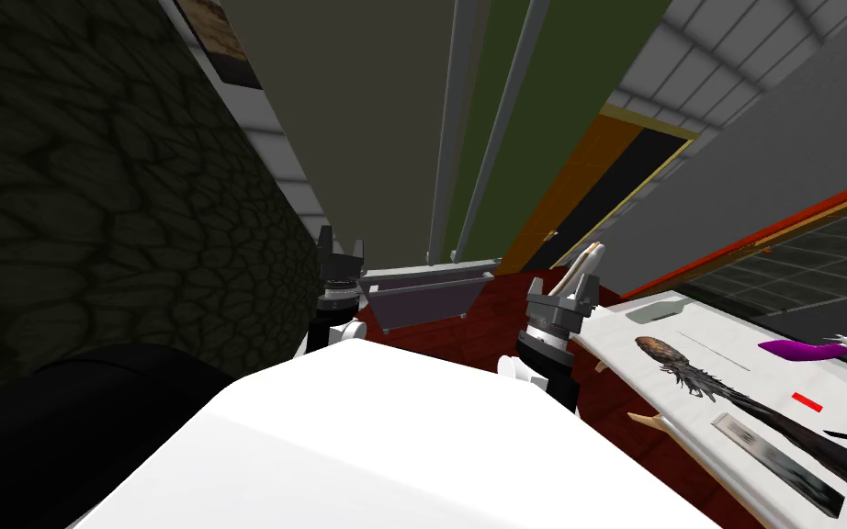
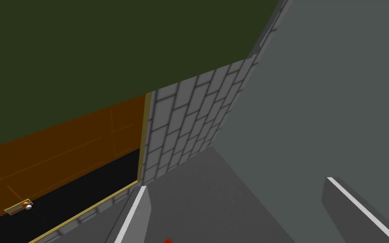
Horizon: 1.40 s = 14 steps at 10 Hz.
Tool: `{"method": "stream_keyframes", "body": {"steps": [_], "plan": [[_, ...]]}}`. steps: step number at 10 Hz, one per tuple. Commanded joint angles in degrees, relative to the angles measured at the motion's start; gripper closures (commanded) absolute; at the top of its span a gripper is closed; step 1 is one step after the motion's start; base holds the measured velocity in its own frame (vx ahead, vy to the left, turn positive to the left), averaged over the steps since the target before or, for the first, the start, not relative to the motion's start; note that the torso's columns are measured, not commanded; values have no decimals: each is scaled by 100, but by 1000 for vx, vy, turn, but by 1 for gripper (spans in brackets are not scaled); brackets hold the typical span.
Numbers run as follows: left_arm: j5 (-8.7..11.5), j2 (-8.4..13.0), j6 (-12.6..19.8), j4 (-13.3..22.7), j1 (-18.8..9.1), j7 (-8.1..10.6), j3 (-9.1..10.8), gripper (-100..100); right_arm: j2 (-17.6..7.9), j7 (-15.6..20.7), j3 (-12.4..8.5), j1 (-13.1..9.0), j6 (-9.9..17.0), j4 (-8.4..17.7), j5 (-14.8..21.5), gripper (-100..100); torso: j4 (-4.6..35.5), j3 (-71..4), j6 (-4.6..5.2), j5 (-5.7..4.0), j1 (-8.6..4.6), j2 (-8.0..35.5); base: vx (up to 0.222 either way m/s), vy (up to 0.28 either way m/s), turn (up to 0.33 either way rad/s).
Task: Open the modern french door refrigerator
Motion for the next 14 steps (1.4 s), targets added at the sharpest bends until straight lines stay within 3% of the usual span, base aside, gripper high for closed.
{"method": "stream_keyframes", "body": {"steps": [1, 9, 10, 11, 14], "plan": [[0, 0, 0, 0, 0, 0, 0, 0, 0, 0, 0, 0, 0, 0, 0, 0, 235, -467, 0, 0, 0, 232, 0, 0, 0], [0, 0, -1, -2, 0, 0, 0, 0, 0, 0, 0, 0, -1, -2, 0, 0, 3537, -7073, 0, 0, 0, 3539, 0, 0, 0], [26, 277, 39, 48, -46, 32, 20, -100, 0, 0, 0, 0, -1, -2, 0, 0, 3960, -7919, 0, 0, 0, 3962, 3, -12, -8], [52, 437, 78, 97, -91, 64, 40, -100, 0, 0, 0, 0, 0, 0, 0, 0, 4149, -8313, 0, 0, -2, 4155, -4, -25, -16], [176, 954, 265, 328, -306, 217, 133, -100, 1, 0, 1, 0, 0, 1, 0, 0, 4227, -8456, 0, -1, -4, 4227, -11, -45, -22]]}}
